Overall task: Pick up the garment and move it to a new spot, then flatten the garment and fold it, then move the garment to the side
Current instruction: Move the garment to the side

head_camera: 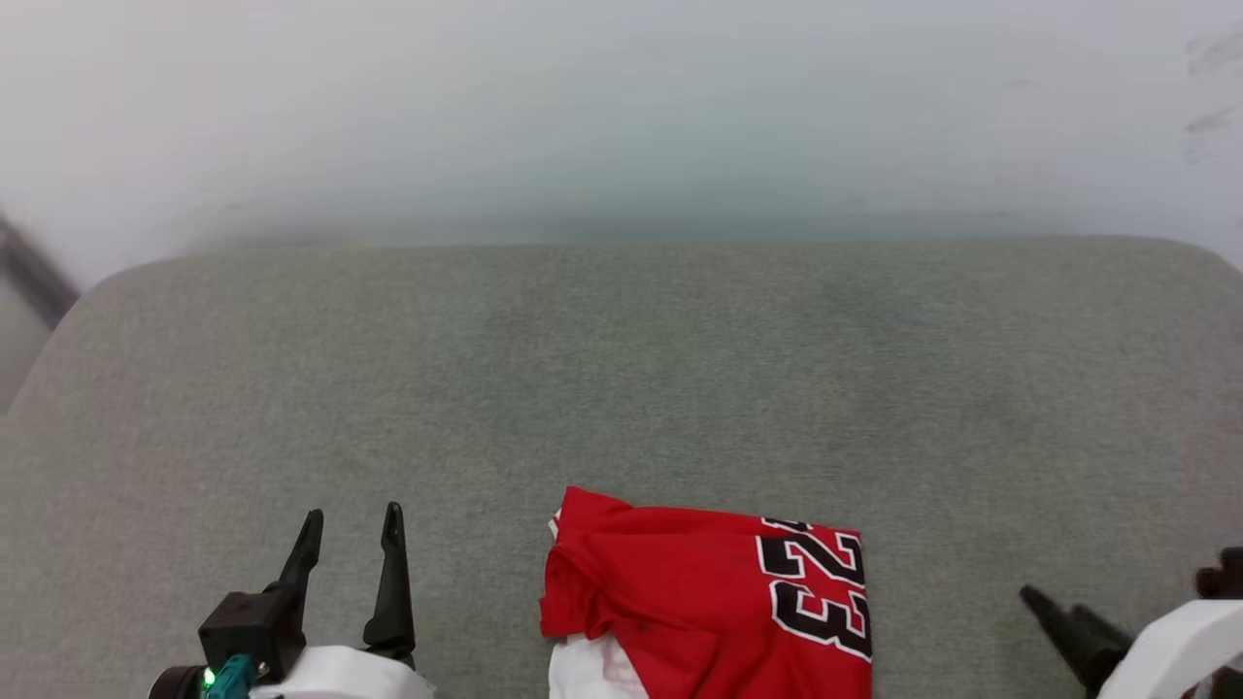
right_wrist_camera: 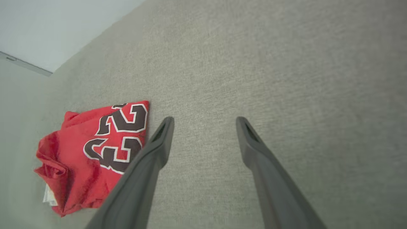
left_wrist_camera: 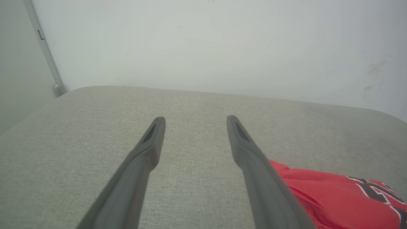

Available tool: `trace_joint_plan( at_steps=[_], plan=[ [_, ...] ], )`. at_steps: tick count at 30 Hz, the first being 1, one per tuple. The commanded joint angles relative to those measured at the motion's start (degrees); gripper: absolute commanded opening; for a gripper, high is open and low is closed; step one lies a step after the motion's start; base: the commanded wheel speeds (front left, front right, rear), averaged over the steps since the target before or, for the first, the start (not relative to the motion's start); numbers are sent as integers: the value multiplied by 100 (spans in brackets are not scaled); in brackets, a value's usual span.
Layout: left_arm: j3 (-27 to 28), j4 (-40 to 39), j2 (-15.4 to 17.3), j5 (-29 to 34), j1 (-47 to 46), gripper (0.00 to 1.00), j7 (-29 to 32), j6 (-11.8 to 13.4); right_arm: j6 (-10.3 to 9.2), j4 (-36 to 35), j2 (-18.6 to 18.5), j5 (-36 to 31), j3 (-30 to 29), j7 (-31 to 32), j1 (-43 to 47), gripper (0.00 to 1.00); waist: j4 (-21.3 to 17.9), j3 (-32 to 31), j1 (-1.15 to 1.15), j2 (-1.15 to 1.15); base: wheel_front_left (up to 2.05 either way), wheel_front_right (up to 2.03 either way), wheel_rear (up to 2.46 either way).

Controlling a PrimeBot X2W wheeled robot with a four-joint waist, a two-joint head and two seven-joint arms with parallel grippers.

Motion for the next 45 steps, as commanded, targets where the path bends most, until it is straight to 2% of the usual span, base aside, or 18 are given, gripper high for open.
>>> trace_joint_plan(
  at_steps=[1,2,7,15,16,17,18,19,21,22,24,25,30,33,38,45],
  plan=[
    [-1,10,-25,27,-123,100,-30,-39,3,102,-20,249,69,225,-158,100,160,149,0,0,0,0,0],
    [-7,12,-44,47,-157,100,-32,-55,0,230,-68,456,92,431,-195,100,217,204,0,0,0,0,0],
    [-57,97,-132,99,-336,100,-35,-148,1,634,286,1703,280,1220,-400,100,453,484,0,0,0,0,0],
    [-44,228,-123,122,-540,100,-38,-260,-3,1286,564,2496,629,1199,-709,100,653,701,0,0,0,0,0],
    [-35,236,-112,123,-563,100,-38,-273,-3,1314,569,2548,685,1175,-734,89,657,712,0,0,0,0,0],
    [-26,244,-99,123,-575,100,-39,-282,-3,1348,576,2630,743,1174,-756,38,660,724,0,0,0,0,0],
    [-14,258,-91,123,-582,100,-39,-280,-3,1371,566,2691,790,1155,-780,7,658,734,0,0,0,0,0],
    [-8,267,-88,123,-586,100,-39,-283,-3,1355,530,2713,850,1125,-817,0,652,738,0,0,0,0,0],
    [5,301,-81,121,-596,100,-39,-285,0,1284,428,2718,974,1030,-849,0,619,712,0,0,0,0,0],
    [13,339,-107,107,-580,100,-40,-298,0,1075,187,2551,1223,821,-956,0,524,632,0,0,0,0,0],
    [32,367,-110,97,-524,100,-39,-311,0,919,-2,2265,1475,621,-1012,0,417,561,0,0,0,0,0],
    [32,367,-110,97,-524,100,-39,-311,0,919,-2,2265,1475,621,-1012,0,417,561,0,0,0,0,0],
    [103,320,-76,125,-421,100,-35,-345,0,802,-591,983,2142,190,-1281,0,-19,484,0,0,0,0,0],
    [158,277,-66,167,-443,100,-36,-398,1,800,-796,197,2346,8,-1538,0,-352,504,0,0,0,0,0],
    [184,170,-104,279,-536,100,-36,-478,-1,744,-1044,-791,2332,-274,-2027,0,-973,657,0,0,0,0,0],
    [36,-60,-66,541,-989,100,-10,-608,-1,1260,-1094,-1411,1723,-955,-2770,0,-1651,1346,0,0,0,0,0]
  ],
)
